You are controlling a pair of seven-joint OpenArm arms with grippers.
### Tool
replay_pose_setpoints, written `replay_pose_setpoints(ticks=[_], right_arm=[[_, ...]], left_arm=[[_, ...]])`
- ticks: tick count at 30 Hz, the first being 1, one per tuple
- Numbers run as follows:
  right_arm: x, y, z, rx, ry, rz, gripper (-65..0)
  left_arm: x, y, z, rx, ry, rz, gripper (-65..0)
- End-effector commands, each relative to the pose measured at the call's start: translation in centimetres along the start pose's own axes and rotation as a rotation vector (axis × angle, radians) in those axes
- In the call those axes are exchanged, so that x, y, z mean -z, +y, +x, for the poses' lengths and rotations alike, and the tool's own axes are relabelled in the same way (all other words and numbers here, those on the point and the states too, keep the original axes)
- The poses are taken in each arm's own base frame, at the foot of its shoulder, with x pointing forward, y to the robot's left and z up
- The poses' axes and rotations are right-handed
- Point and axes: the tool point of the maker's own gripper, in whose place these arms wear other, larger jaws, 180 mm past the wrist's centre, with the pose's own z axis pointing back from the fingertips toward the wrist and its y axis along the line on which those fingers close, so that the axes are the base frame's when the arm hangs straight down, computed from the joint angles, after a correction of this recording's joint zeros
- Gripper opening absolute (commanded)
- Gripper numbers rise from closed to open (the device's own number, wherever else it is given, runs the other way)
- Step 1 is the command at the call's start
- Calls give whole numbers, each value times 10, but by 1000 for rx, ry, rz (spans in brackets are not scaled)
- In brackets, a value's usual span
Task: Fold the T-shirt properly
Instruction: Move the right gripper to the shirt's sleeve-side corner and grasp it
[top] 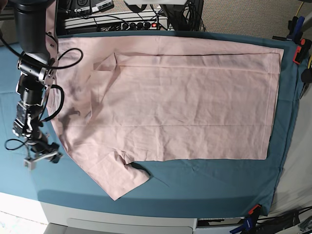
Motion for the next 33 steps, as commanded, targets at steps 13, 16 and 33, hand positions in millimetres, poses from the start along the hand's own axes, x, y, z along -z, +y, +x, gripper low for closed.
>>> replay_pose_setpoints(ticks=[13, 16, 33], right_arm=[[-5, 4, -6, 150, -44, 70, -335], [-1, 12, -21, 161, -28, 79, -335], [5, 26, -28, 166, -39, 101, -504]], left_arm=[[-6, -1, 14, 26, -33, -1, -435], [-6, -2, 14, 26, -34, -2, -435], [-6, -2, 15, 26, -38, -2, -435]])
